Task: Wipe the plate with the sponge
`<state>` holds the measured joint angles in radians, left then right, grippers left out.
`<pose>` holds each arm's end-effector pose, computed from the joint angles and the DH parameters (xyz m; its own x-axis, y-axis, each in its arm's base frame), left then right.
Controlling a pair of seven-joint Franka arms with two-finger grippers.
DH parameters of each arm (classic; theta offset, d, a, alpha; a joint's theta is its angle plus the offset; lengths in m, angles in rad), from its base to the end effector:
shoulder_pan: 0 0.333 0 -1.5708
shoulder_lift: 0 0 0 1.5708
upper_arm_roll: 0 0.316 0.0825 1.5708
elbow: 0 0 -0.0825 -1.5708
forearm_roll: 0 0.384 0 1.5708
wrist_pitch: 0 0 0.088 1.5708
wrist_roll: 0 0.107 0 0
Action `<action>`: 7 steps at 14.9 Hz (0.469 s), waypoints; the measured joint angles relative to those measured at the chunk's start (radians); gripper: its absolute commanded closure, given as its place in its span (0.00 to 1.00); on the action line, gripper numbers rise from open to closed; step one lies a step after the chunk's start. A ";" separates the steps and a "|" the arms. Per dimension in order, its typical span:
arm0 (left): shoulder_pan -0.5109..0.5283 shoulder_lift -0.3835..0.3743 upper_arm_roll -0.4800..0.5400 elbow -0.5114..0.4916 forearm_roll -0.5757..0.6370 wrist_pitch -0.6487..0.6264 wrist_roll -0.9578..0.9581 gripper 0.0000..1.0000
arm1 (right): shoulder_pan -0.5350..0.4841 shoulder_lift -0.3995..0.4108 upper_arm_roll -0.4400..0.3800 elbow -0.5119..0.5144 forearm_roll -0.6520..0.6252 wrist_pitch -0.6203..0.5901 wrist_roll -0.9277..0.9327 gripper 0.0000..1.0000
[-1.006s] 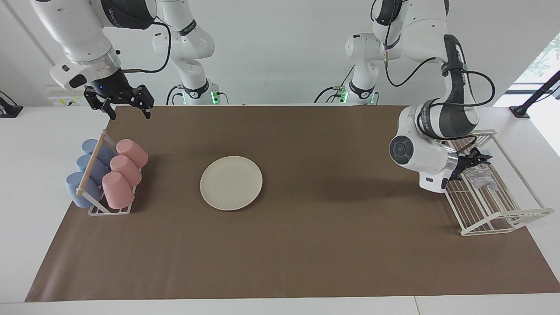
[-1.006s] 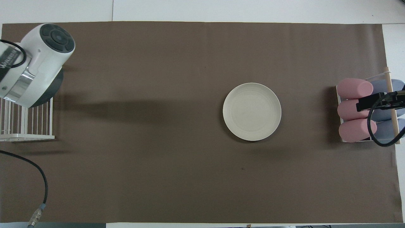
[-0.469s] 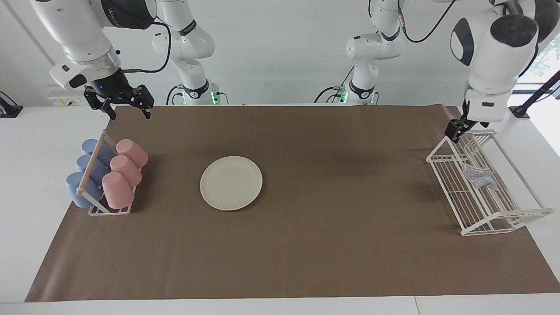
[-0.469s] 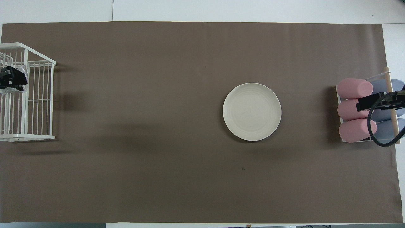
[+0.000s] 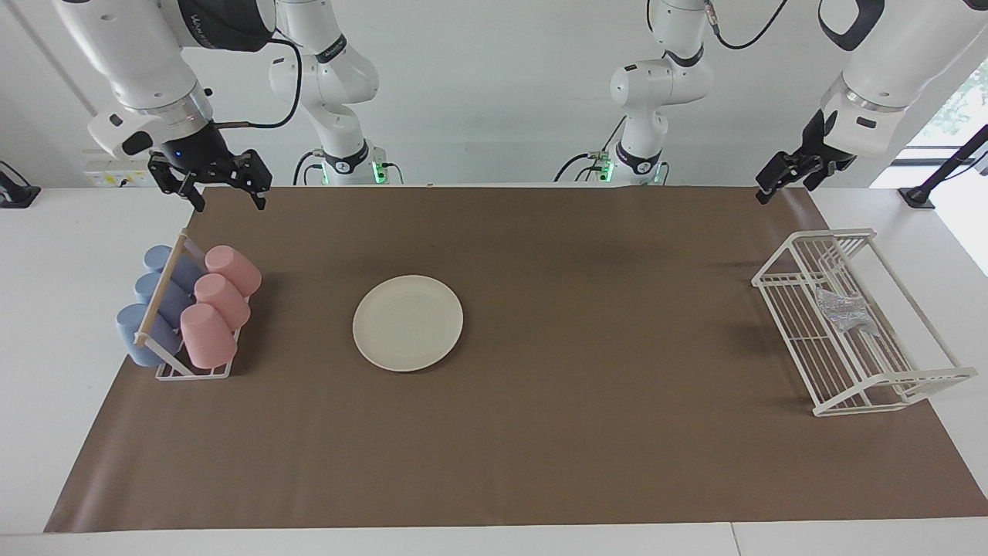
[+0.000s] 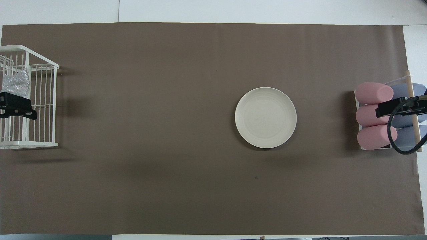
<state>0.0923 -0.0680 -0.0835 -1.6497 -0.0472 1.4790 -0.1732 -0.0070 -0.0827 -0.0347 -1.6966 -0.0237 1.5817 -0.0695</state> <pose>0.5224 -0.0023 0.6167 0.9782 0.1773 -0.1083 0.1808 -0.9832 0.0232 0.5272 -0.0252 0.6108 0.9990 0.0283 -0.0336 0.0289 -0.9994 0.0185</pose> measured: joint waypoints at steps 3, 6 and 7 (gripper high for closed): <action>-0.016 -0.003 0.013 -0.049 -0.027 0.080 0.020 0.00 | 0.000 0.000 0.000 0.000 0.000 0.000 0.000 0.00; -0.072 0.007 0.056 -0.045 -0.019 0.083 0.026 0.00 | 0.000 0.000 0.000 0.000 0.000 0.000 0.000 0.00; -0.078 0.014 0.059 -0.021 -0.005 0.062 0.029 0.00 | 0.000 0.000 0.000 0.000 0.000 0.000 0.000 0.00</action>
<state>0.0143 -0.0545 -0.0247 -1.6711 -0.0519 1.5406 -0.1440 -0.0071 -0.0827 -0.0347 -1.6966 -0.0237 1.5817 -0.0695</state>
